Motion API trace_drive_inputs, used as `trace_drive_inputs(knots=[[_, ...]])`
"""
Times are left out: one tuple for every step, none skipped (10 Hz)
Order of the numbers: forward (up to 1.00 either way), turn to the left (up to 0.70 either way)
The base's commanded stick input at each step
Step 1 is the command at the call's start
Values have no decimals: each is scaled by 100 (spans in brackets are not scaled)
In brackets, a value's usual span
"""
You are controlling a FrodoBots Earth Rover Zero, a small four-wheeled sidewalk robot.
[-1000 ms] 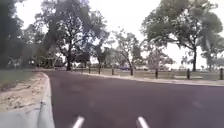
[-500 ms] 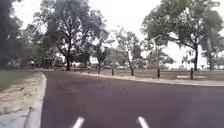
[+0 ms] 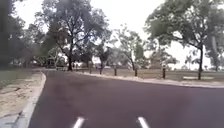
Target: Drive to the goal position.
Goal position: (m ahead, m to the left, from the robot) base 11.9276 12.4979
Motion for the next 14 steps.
trace_drive_inputs(knots=[[60, 9], [60, 13], [60, 15], [60, 15], [60, 15], [60, 15], [60, 15], [60, 15], [60, 15], [60, 15], [60, 15], [60, 15], [60, 11], [60, 6]])
